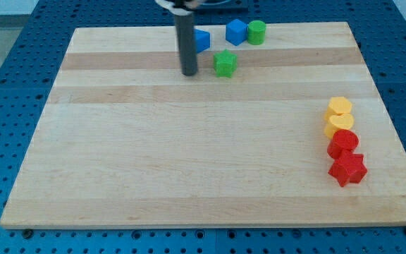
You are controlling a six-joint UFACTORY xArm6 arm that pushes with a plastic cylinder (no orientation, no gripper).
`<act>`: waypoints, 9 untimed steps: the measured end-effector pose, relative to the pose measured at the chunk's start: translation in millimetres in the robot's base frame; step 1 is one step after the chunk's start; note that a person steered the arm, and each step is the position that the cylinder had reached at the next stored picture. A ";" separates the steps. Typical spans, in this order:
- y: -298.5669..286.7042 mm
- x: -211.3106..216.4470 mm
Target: Move the green star above to the yellow hexagon
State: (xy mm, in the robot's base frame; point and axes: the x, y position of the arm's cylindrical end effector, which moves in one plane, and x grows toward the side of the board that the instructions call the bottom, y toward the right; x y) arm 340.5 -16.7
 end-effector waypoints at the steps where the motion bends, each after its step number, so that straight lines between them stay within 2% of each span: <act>1: 66.3 7.6; 2: 31.3 24.4; 3: -34.2 16.6; 4: -38.5 -25.1; 5: 25.1 -29.8; 6: 106.6 -5.0; 7: 149.9 17.6; 8: 112.2 16.9; 9: 84.6 -5.9</act>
State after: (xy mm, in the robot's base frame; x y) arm 334.6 67.9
